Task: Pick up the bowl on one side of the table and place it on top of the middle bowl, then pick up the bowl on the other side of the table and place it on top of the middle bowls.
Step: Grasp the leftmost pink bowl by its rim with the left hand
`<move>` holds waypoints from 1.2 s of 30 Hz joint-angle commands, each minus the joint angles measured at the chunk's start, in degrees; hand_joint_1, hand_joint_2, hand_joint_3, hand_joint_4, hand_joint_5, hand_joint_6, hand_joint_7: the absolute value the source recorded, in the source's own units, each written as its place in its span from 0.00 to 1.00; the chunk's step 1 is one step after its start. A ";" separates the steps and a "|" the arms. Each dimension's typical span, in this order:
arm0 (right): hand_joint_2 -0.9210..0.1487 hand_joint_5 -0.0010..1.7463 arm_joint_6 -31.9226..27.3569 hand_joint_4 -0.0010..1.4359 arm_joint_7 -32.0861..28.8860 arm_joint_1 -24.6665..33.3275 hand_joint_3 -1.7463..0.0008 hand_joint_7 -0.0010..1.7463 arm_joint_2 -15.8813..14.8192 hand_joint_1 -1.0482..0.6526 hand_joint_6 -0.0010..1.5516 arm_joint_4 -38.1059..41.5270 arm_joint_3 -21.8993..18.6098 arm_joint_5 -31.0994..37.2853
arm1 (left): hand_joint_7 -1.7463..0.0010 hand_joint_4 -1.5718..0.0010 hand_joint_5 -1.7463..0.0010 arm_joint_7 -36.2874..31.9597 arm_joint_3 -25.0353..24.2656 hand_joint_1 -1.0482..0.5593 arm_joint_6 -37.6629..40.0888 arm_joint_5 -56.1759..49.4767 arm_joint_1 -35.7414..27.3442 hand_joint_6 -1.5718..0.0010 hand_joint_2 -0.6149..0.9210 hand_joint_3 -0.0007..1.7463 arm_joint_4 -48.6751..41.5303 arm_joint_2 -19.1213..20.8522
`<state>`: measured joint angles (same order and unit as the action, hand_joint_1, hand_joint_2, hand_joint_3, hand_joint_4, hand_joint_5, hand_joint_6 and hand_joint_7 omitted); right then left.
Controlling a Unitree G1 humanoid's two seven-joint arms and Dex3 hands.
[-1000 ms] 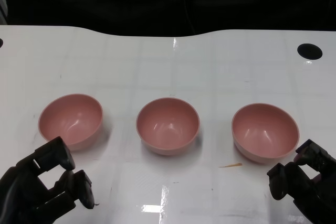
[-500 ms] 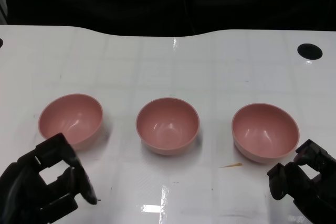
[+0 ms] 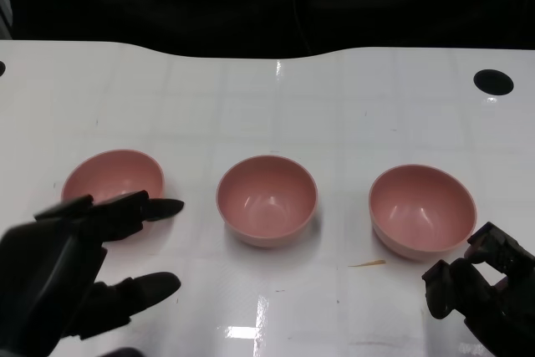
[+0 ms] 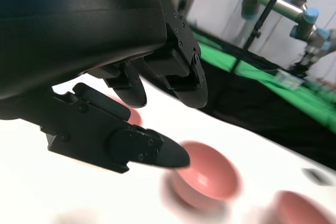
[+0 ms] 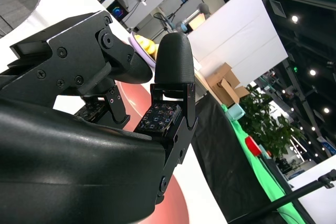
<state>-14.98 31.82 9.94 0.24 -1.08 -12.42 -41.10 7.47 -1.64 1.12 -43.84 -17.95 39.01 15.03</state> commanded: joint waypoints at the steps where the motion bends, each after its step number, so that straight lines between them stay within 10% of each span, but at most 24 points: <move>1: 0.35 0.96 0.71 0.63 -1.02 0.18 0.35 0.69 -0.34 0.59 0.61 -0.39 -0.23 1.00 | 1.00 0.57 0.93 4.14 1.02 0.11 1.02 -17.68 4.80 0.50 0.94 0.00 4.52 3.85; 9: 0.33 0.97 0.77 0.62 0.00 0.08 0.36 0.69 -0.48 0.58 0.60 0.14 -0.39 0.91 | 1.00 0.65 1.00 13.97 3.86 0.11 4.11 -26.07 14.24 0.59 0.94 0.00 -3.24 4.20; 36: 0.33 0.99 -0.34 0.59 -0.40 0.63 0.36 0.72 -0.49 0.59 0.58 -0.62 -0.89 0.21 | 0.99 0.66 1.00 4.50 11.38 0.13 6.98 -17.89 24.92 0.62 1.00 0.06 -34.05 5.41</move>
<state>-15.51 31.20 10.38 0.24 -1.62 -12.72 -40.33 13.12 9.53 7.73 -62.47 6.00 6.41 19.50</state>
